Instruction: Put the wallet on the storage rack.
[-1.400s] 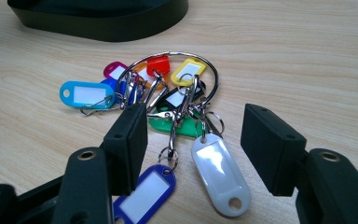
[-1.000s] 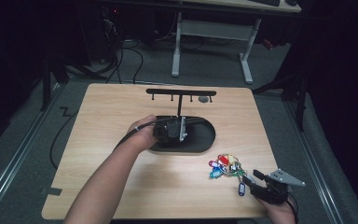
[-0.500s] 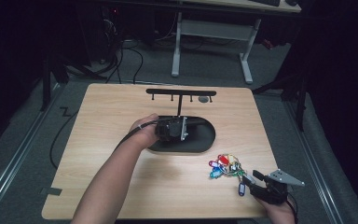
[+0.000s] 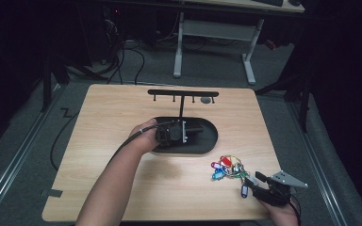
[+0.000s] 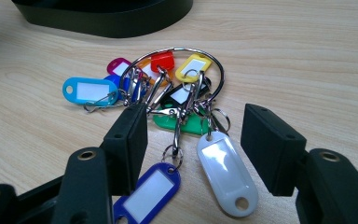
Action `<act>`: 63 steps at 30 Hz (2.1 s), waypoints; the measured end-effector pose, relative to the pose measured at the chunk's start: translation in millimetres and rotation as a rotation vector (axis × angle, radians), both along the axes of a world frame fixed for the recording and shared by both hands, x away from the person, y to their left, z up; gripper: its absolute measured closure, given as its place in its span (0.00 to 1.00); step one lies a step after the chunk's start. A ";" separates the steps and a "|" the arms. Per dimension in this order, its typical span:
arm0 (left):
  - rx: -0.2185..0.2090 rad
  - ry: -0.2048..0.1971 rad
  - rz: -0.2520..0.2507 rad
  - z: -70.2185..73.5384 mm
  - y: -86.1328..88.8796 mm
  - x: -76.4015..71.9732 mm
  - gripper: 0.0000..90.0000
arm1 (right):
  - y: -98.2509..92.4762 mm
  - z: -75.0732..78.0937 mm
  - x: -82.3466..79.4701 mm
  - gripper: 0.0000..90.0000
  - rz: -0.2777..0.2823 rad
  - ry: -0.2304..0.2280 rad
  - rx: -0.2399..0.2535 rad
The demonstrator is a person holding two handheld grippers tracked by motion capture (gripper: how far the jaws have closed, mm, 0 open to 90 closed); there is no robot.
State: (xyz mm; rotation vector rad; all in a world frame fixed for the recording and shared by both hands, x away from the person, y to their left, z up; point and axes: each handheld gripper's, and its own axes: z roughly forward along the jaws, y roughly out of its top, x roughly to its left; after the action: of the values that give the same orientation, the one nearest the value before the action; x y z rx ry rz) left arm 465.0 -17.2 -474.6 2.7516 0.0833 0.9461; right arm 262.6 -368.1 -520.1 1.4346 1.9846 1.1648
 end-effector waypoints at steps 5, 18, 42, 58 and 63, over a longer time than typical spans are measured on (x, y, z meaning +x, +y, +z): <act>-0.020 0.043 0.023 -2.6 4.4 -2.4 0.67 | 0.5 0.1 -0.1 0.46 -0.003 0.004 0.000; -0.156 0.062 0.061 17.7 21.1 -15.6 0.65 | 2.1 1.1 -0.2 0.46 0.001 -0.001 -0.012; -0.349 0.144 0.086 4.2 61.1 -66.6 0.64 | 4.8 0.6 0.6 0.46 0.010 0.001 -0.031; -0.480 0.201 0.175 -28.1 104.3 -114.9 0.59 | 5.0 -0.2 1.0 0.46 0.012 0.005 -0.036; -0.505 0.205 0.203 -41.1 123.9 -135.8 0.57 | 5.8 -0.9 1.1 0.46 0.013 0.009 -0.040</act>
State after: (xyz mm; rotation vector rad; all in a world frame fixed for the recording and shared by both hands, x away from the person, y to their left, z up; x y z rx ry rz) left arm 329.2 106.7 -515.7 2.3809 0.5637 0.5782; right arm 263.6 -362.3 -521.0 1.4119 2.0153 1.1199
